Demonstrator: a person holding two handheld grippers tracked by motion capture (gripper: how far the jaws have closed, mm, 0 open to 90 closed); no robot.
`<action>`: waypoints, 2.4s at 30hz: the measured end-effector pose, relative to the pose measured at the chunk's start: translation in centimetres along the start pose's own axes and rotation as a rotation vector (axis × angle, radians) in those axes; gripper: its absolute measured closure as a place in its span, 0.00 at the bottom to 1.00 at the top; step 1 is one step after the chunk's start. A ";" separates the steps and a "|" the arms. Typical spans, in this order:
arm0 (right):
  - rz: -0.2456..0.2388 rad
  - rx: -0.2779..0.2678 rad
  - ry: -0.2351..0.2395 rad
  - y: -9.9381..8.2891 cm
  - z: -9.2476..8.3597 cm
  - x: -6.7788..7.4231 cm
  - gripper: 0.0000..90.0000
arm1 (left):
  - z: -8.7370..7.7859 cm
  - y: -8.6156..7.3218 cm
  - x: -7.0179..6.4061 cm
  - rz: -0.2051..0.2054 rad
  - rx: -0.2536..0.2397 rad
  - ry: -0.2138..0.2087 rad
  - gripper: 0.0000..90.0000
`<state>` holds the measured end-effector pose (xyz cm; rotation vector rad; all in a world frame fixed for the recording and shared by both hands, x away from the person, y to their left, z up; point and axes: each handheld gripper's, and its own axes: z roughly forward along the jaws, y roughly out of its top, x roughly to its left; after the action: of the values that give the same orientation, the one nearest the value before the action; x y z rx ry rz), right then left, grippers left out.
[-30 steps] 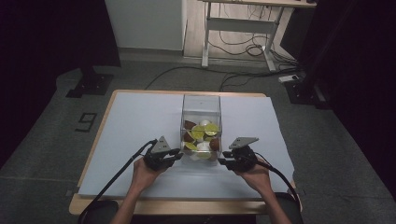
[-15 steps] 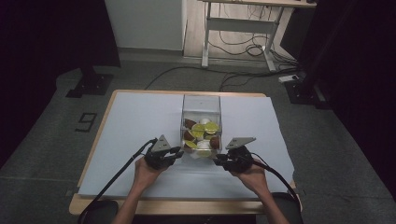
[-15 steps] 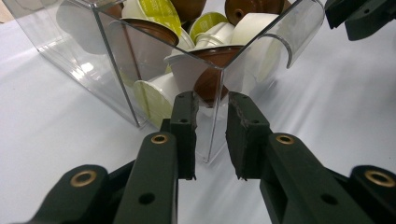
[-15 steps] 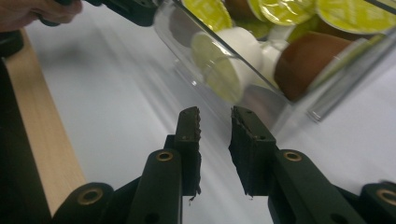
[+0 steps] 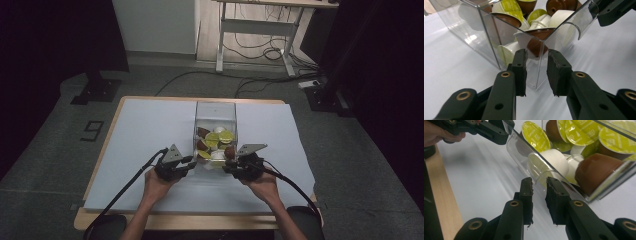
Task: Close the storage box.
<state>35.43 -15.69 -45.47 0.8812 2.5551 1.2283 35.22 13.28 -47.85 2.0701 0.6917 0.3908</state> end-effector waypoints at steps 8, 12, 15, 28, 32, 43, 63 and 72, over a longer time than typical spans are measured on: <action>-0.002 -0.004 0.012 0.5 0.5 0.3 0.84 | -0.4 -0.8 0.2 -0.009 0.013 0.006 0.68; 0.000 -0.002 0.006 0.5 0.5 0.3 0.85 | -0.3 -1.4 0.3 -0.017 0.046 0.009 0.56; -0.002 -0.001 -0.012 0.6 0.6 0.3 0.85 | -0.3 -2.1 0.6 -0.044 0.055 -0.010 0.48; -0.008 0.002 -0.038 1.0 0.9 0.1 0.85 | -0.4 -3.5 1.0 -0.100 0.096 -0.015 0.16; -0.010 0.002 -0.047 1.2 1.1 0.0 0.85 | -0.4 -4.1 1.1 -0.120 0.118 -0.006 0.12; -0.014 0.006 -0.063 1.5 1.3 -0.4 0.86 | 0.4 -4.9 0.8 -0.064 0.218 0.021 0.00; -0.018 0.010 -0.135 2.3 2.2 -1.4 0.88 | 1.0 -5.3 0.8 -0.042 0.266 0.038 0.00; -0.015 0.009 -0.146 2.6 2.5 -1.8 0.89 | 1.1 -5.3 0.9 -0.053 0.267 0.032 0.00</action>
<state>39.03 -13.82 -45.33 0.9155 2.4497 1.1060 34.74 15.46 -52.83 2.2942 0.8548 0.3156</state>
